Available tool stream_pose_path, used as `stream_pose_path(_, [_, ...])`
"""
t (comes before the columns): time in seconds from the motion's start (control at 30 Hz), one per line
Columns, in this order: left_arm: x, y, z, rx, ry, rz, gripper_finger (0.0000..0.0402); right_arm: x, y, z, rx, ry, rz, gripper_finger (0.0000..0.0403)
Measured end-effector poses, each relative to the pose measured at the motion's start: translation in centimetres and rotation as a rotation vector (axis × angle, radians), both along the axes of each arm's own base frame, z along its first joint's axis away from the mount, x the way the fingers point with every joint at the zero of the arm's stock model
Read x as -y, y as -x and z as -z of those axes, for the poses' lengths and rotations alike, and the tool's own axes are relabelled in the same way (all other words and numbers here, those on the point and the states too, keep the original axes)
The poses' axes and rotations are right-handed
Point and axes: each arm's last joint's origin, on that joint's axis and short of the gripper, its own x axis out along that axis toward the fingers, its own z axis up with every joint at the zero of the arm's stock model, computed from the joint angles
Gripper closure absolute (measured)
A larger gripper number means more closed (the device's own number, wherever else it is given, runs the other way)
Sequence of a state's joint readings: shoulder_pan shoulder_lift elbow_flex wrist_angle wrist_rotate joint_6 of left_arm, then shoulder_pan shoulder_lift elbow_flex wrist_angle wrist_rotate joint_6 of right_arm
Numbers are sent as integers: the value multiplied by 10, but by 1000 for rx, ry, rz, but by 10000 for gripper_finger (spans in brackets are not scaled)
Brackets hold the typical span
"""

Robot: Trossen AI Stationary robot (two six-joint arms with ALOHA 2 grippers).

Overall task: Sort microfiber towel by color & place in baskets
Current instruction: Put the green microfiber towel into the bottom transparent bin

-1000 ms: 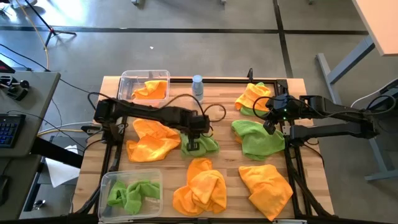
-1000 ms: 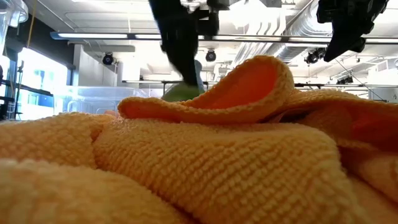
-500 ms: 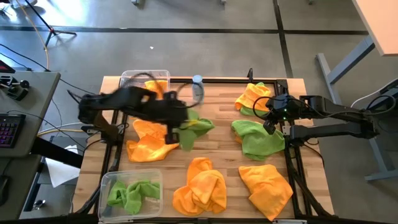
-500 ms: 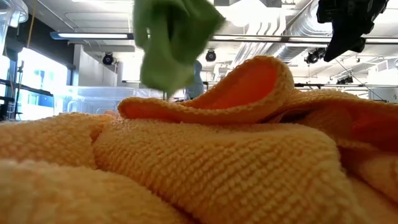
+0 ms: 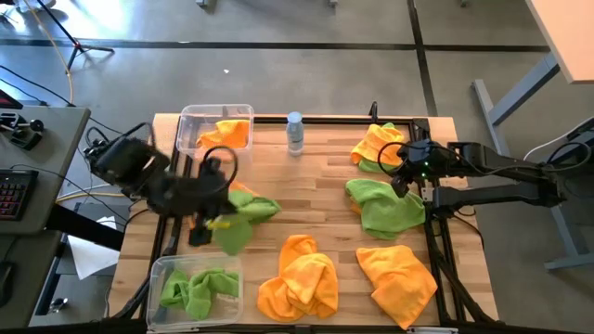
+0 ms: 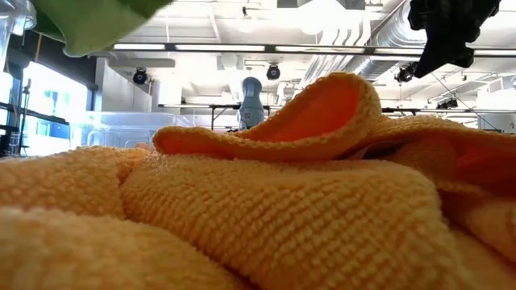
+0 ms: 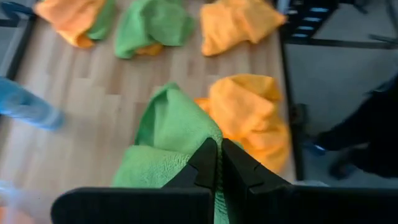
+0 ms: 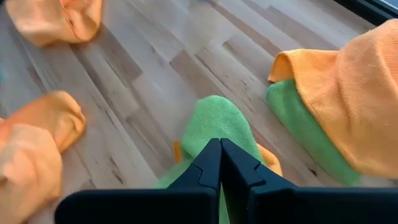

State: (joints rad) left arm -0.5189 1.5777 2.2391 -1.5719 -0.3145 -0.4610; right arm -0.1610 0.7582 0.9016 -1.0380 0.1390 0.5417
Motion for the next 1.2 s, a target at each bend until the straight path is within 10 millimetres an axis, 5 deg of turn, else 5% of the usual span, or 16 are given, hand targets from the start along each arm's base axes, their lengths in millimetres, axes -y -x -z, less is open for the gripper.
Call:
stream_pose_path(0.37, [59,36,7,-65,177,67,401,0,-3,-2,60,-61,78,403])
stream_pose_path(0.67, [104,52,71,-384,201,-16,401,-16,-9,-5,136,-151,73,403])
stream_pose_path(0.97, [125,74,137,-791,209,-219,401,-39,-25,-1,142,-167,57,403])
stream_pose_path(1.2, [141,55,150,-629,324,-129,401,-53,-41,10,81,-167,41,403])
